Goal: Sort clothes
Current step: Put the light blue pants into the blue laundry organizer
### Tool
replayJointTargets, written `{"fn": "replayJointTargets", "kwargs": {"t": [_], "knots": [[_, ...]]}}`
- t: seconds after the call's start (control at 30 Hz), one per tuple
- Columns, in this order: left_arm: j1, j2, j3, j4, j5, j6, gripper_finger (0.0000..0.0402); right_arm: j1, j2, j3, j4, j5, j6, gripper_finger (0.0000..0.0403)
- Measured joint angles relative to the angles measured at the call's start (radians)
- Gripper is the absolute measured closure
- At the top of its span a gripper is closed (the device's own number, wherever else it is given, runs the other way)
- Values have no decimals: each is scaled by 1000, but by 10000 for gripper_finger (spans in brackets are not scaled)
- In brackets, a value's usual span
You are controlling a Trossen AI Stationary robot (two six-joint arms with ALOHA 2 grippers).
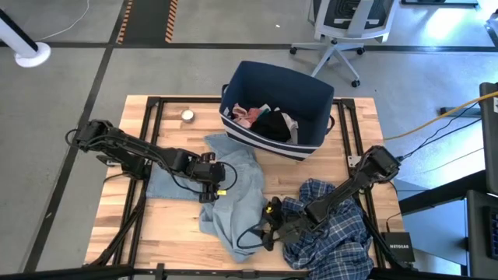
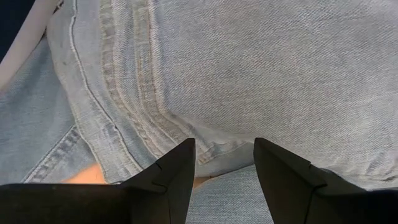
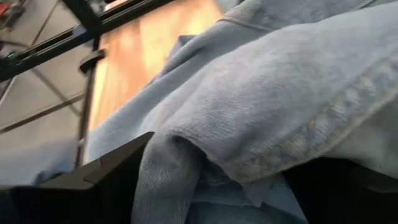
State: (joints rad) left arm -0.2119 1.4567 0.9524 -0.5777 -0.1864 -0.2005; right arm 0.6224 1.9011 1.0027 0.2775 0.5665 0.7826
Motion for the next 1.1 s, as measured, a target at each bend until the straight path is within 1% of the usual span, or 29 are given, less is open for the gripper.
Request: {"fn": "replayJointTargets", "kwargs": {"t": [0.23, 0.37, 0.53, 0.63, 0.7, 0.77, 0.87, 0.97, 1.0, 1.1], "knots": [[0, 0, 0, 24, 0, 2, 244, -4, 53, 2, 23, 142, 4, 52], [0, 0, 0, 21, 0, 2, 244, -27, 60, 1, 17, 137, 23, 52], [0, 0, 0, 21, 0, 3, 244, -68, 60, 1, 5, 140, -5, 52], [0, 0, 0, 21, 0, 6, 244, -102, 60, 1, -29, 130, -18, 68], [0, 0, 0, 22, 0, 6, 244, -116, 60, 1, -41, 125, -32, 98], [0, 0, 0, 22, 0, 12, 244, -121, 60, 1, -42, 123, -38, 144], [0, 0, 0, 22, 0, 28, 244, -119, 60, 1, -43, 133, -71, 236], [0, -6, 4, 6, -1, 60, 244, -118, 60, 1, -42, 158, -141, 340], [0, -14, 9, -5, -4, 59, 244, -116, 60, 1, -40, 171, -160, 362], [-4, -64, 49, -30, -12, 51, 244, -105, 61, -1, -11, 203, -203, 363]]}}
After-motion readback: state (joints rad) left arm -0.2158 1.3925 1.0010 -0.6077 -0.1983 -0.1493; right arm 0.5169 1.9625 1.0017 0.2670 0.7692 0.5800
